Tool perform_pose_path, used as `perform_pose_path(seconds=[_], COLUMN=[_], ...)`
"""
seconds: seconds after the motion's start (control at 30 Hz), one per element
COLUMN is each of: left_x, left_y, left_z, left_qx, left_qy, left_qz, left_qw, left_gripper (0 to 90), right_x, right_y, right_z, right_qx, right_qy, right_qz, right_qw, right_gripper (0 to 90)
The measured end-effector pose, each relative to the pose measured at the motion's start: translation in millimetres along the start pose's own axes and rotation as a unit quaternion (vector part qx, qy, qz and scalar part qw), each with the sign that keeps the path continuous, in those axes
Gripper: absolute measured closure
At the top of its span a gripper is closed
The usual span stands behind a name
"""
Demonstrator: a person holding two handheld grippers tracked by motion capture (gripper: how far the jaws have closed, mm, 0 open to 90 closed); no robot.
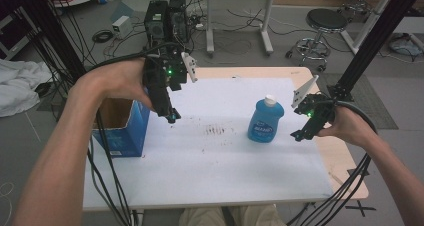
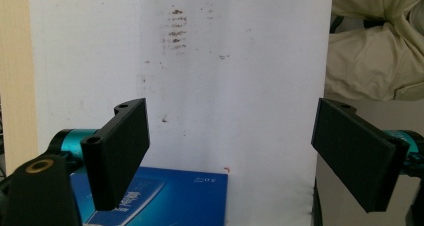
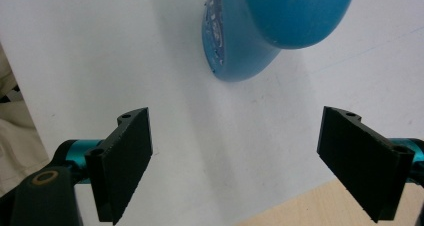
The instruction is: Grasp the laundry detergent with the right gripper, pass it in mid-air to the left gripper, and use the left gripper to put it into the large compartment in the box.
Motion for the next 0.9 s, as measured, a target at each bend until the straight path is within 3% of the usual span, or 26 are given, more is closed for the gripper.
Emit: perform_pose_path(seconds=[0.37,0.9], left_x=[-2.9,-1.1], left_y=[-0.5,-3.3], left_z=[-2.1,-1.6], left_qx=[-0.001,0.001], left_qy=[-0.008,-0.005], left_qz=[-0.005,-0.010], left_qw=[1.0000,0.9999], left_gripper=[15.6,15.6], right_x=[-5.4,-26.2], right_y=[-10.8,-20.3], right_z=[-11.2,-16.6], right_qx=[0.001,-0.012], right_qy=[-0.005,-0.020], right_qz=[-0.007,-0.044], right_qw=[1.0000,0.9988], right_gripper=[13.6,13.6])
Point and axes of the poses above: each handheld gripper's, and its own axes: y roughly backward along the jaws, x roughly out of its underside, z roughly to its left, the point moved 8 cm from there along -y, roughly forward along the jaws, and after that the axes turned 11 degrees about x, right-handed, at the moved point
